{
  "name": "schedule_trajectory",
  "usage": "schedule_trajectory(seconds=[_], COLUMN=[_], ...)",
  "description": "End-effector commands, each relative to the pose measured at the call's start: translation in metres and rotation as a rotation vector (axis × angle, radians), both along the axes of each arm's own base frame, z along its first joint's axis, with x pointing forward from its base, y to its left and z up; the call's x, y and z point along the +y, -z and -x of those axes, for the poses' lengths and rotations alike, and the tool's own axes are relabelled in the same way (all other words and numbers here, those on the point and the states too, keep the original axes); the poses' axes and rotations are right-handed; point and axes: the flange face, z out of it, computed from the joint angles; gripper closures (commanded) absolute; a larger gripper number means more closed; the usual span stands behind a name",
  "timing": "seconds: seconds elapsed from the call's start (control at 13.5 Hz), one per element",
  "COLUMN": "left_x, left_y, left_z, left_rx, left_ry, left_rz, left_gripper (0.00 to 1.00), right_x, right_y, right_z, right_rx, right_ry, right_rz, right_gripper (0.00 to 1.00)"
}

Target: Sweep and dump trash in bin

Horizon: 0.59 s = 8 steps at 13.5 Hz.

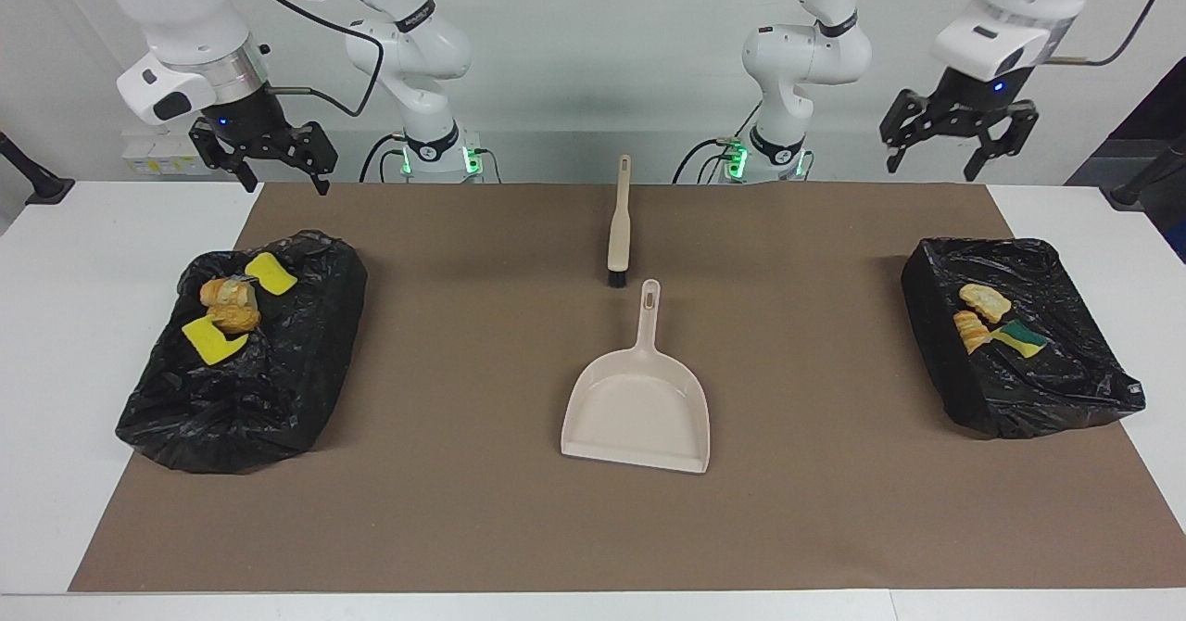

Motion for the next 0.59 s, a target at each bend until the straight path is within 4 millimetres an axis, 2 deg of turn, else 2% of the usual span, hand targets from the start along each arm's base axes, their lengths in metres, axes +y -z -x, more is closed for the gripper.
schedule_trajectory(seconds=[0.0, 0.07, 0.52], left_x=[0.015, 0.017, 0.025], left_y=[-0.005, -0.010, -0.008], left_z=[-0.010, -0.009, -0.015], left_rx=[0.016, 0.017, 0.051], left_ry=[-0.009, -0.014, -0.033], left_rz=[0.012, 0.018, 0.006], left_gripper=[0.00, 0.00, 0.00], right_x=[-0.002, -0.001, -0.002], right_y=[-0.004, -0.004, -0.004], right_z=[0.004, 0.004, 0.004], right_rx=[0.004, 0.004, 0.004], right_ry=[-0.015, -0.016, -0.015], right_rz=[-0.005, -0.005, -0.005], right_gripper=[0.00, 0.00, 0.00])
